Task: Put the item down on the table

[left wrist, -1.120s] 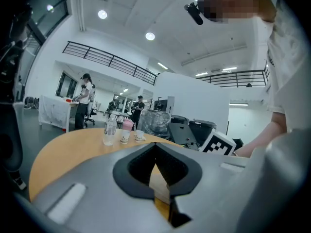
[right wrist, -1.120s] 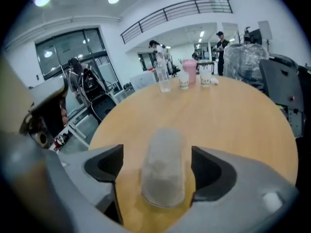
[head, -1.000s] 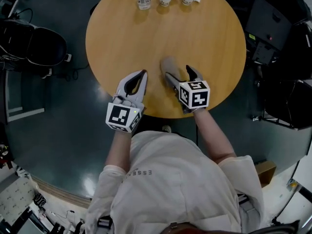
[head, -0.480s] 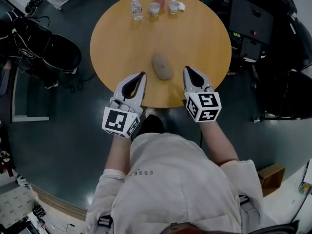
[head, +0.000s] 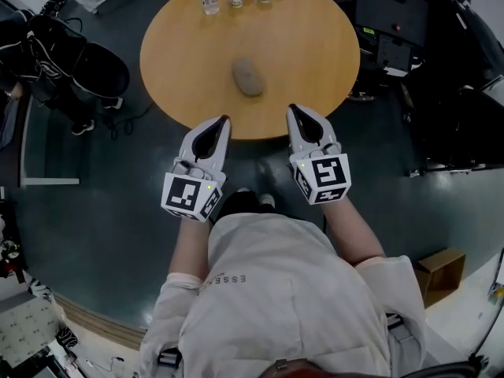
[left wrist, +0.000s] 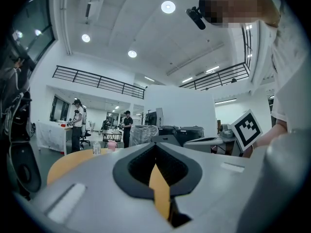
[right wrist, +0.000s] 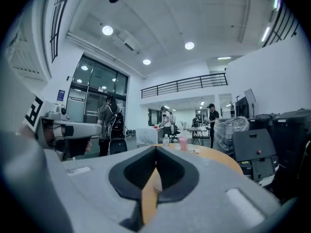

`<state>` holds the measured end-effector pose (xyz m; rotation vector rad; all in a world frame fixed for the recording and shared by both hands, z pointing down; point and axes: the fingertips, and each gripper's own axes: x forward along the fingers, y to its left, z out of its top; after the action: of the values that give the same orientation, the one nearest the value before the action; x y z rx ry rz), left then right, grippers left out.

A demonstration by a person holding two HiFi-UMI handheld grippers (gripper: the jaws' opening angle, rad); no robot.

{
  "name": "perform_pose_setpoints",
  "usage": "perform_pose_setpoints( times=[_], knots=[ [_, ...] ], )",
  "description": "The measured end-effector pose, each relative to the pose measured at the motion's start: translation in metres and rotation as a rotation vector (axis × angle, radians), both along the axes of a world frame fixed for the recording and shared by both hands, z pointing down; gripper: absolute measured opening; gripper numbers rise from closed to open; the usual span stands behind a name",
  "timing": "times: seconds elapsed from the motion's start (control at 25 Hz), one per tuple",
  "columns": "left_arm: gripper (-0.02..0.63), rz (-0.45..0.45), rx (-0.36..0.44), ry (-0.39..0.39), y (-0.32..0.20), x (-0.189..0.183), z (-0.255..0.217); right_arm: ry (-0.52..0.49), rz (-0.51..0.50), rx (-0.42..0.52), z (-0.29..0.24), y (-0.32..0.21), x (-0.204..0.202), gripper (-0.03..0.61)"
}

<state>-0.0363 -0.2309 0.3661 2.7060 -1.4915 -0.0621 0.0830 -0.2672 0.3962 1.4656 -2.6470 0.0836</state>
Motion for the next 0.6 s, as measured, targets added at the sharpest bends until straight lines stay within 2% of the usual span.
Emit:
perform_pose_setpoints(
  times=[0.2,0.36,0.6],
  knots=[
    [0.017,0.019,-0.013,-0.018,0.026,0.003,0.004,0.030,-0.010,0.021,0.002,0.035,0.003,-0.009],
    [0.015,0.042,-0.012,-0.016,0.054,0.004,0.006,0.047,0.023,0.042,-0.002,0.064,0.009,-0.009],
    [0.017,0.066,-0.031,-0.002,0.125,-0.005,0.012,0.099,0.059,0.066,-0.002,0.130,0.007,-0.009]
  ],
)
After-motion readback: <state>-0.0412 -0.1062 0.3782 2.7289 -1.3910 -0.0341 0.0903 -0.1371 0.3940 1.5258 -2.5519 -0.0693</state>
